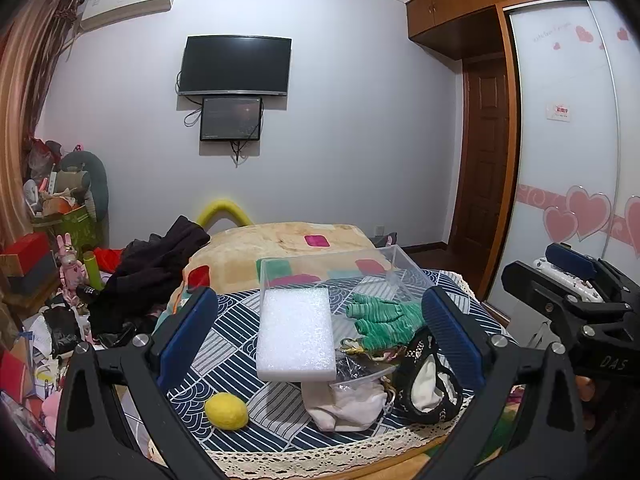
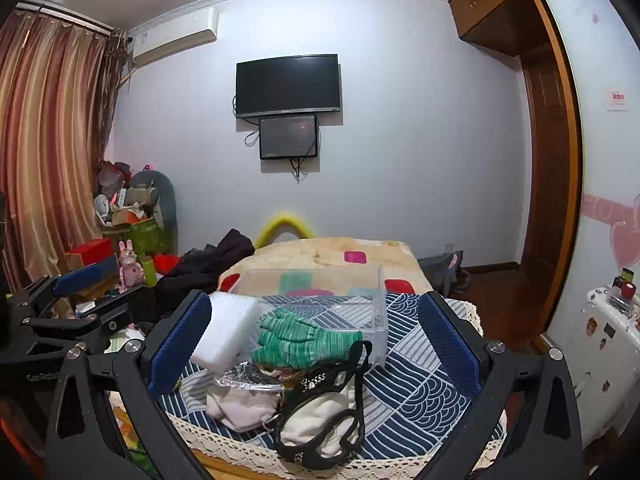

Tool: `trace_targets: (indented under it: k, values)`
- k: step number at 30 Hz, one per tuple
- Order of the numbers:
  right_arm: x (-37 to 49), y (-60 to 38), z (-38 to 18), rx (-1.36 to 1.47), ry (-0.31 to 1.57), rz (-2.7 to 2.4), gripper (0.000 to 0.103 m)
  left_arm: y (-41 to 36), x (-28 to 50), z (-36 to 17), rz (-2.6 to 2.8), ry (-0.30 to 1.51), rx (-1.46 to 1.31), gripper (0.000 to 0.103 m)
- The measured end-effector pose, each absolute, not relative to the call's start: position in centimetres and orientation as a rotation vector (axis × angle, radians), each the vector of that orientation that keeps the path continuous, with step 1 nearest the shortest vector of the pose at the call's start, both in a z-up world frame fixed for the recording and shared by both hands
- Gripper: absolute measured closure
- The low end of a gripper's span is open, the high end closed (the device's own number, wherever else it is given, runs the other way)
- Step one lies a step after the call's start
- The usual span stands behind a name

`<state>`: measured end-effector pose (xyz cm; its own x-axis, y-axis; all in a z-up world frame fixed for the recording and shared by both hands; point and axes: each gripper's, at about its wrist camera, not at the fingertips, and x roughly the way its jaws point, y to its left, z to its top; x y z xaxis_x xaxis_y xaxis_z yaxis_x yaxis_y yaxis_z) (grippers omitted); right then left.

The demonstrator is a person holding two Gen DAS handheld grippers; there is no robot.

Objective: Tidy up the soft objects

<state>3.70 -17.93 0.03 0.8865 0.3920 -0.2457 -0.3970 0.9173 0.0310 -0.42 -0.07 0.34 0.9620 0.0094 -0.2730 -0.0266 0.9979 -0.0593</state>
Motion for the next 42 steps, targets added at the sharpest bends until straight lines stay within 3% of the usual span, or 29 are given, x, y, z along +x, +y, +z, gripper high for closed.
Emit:
trace_targets:
  k: [42]
  values:
    - [3.37, -18.12, 0.23, 0.001, 0.240, 0.412, 0.000, -0.23, -0.39, 0.42, 0.018, 0.279, -0.077, 0.000]
